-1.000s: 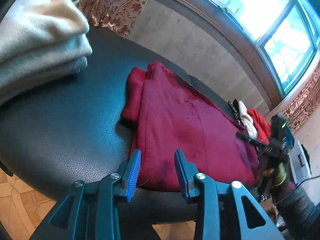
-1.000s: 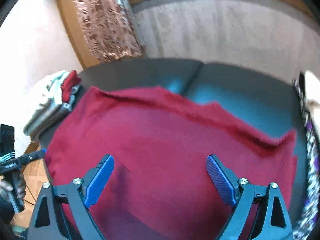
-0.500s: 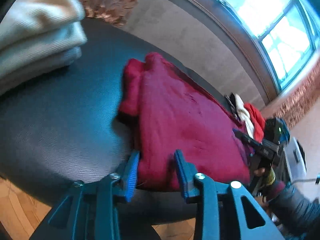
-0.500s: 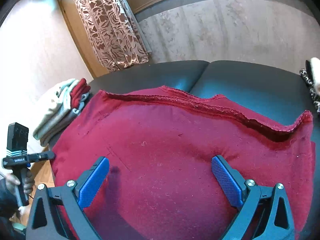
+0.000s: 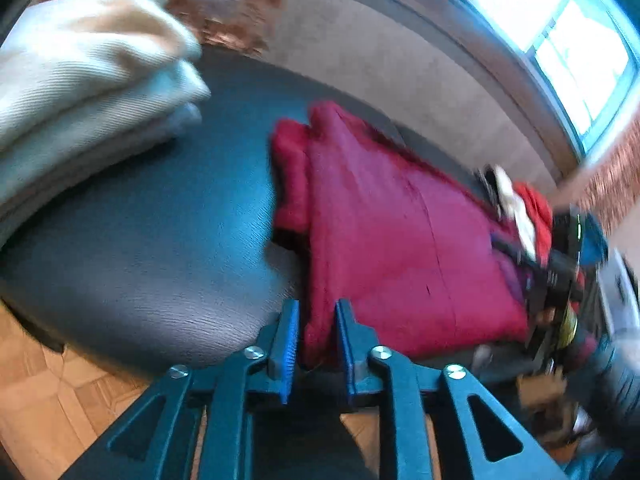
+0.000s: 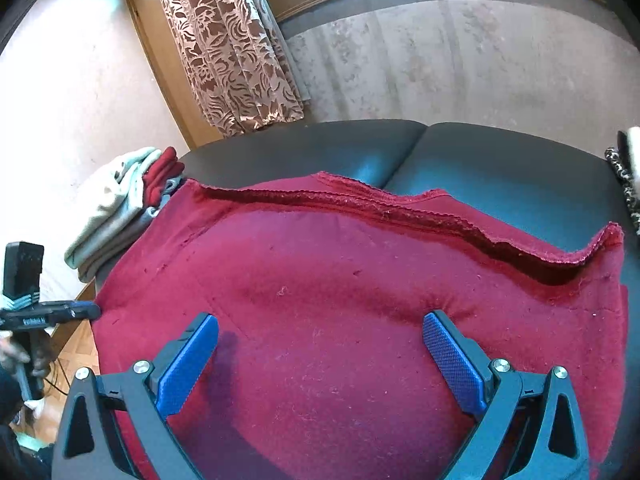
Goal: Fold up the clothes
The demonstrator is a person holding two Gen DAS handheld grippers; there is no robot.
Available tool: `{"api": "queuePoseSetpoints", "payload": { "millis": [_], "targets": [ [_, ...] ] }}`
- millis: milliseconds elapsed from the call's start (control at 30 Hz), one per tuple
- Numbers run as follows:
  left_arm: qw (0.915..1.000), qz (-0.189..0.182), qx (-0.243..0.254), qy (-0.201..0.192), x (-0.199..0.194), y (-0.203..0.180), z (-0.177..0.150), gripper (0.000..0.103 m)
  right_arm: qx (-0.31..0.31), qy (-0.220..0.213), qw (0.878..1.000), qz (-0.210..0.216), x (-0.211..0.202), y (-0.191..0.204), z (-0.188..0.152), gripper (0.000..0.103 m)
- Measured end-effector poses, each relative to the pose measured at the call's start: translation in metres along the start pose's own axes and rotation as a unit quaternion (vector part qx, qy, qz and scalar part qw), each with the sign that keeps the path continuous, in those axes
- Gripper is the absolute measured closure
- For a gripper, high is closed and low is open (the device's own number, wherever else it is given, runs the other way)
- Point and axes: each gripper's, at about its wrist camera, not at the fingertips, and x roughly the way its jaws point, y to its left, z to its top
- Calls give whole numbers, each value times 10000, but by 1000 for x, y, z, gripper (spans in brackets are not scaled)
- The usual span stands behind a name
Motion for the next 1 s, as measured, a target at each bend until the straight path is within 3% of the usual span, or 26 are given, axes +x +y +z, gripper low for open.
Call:
{"api": "queuePoseSetpoints", "payload": {
  "millis": [167,233,267,367,400,567,600,667,733,833,1000],
  "targets": [
    [9965,-177,-411,-707,-22,-6,18,76,-16,3,10000,-14,1,1,0,0],
    [9972,-226,-74,-715,-6,-29,29,73,-22,4,10000,-20,1,1,0,0],
    [9977,-226,78,-635,4,-37,31,72,-26,5,10000,-27,1,2,0,0],
    [9983,402,411,83,58,-49,28,76,-57,-1,10000,-80,0,4,-1,0],
    [9979,451,432,171,70,-47,24,76,-65,-10,9999,-91,-1,4,-1,0],
    [9957,694,607,61,70,-56,24,75,-12,-2,10000,-81,-2,4,-1,0],
    [9945,837,617,120,71,-63,28,72,47,25,10000,-63,-4,4,0,0],
    [9923,1029,680,85,71,-80,37,54,217,34,9996,180,-19,3,-6,0],
    [9937,743,831,-140,70,-104,46,50,419,17,9976,547,-42,1,-15,0],
    [9901,194,1385,-102,78,-141,52,48,689,-8,9922,1043,-79,-3,-32,0],
    [9770,-261,2109,184,109,-200,47,48,1085,246,9874,1123,-143,-31,-100,0]
  ]
}}
